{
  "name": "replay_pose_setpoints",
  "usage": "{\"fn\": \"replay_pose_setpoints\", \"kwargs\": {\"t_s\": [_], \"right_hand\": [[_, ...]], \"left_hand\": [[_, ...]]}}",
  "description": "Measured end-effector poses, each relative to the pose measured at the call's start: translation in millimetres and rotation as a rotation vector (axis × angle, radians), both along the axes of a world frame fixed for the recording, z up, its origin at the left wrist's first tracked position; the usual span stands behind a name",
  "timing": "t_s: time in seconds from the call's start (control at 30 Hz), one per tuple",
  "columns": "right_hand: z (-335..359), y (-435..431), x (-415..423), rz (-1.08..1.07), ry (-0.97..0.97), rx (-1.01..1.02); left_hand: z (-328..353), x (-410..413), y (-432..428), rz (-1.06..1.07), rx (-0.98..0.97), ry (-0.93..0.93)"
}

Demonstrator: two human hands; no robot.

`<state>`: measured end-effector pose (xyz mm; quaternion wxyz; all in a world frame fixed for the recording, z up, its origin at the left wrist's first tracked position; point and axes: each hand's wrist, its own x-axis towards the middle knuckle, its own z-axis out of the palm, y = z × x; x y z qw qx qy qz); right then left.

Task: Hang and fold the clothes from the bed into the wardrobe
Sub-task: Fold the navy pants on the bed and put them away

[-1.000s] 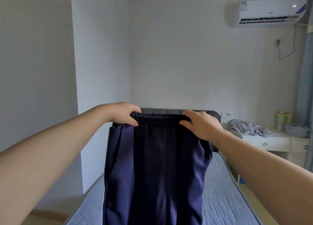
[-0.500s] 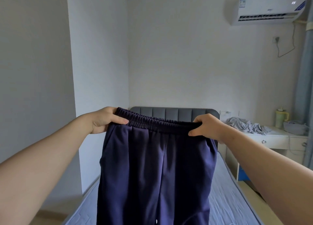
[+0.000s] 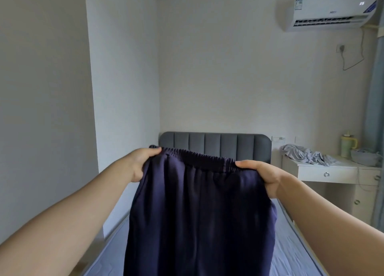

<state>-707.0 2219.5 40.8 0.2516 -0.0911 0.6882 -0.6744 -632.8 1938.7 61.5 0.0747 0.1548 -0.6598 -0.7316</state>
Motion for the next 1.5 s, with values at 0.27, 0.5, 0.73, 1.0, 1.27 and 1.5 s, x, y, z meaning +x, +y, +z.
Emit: {"fn": "replay_pose_setpoints", "kwargs": {"t_s": [0.27,0.5,0.73,1.0,1.27,1.5], "right_hand": [[12,-36,6,-0.358,0.134,-0.038],[32,-65,34,-0.293,0.273,-0.206],[46,-66,50,-0.176,0.12,-0.391],[44,-65,51,0.016,0.353,-0.258],[40,-52,43,-0.046,0.53,-0.188],[64,-53,53,0.18,0.615,-0.252]], "left_hand": [[1,-16,51,0.319,-0.156,0.13],[-3,-6,95,0.314,-0.668,0.315],[1,11,103,0.138,-0.628,0.425],[5,19,88,0.203,-0.665,0.518],[37,35,59,-0.017,-0.16,0.623],[61,50,34,-0.285,-0.36,0.577]]}}
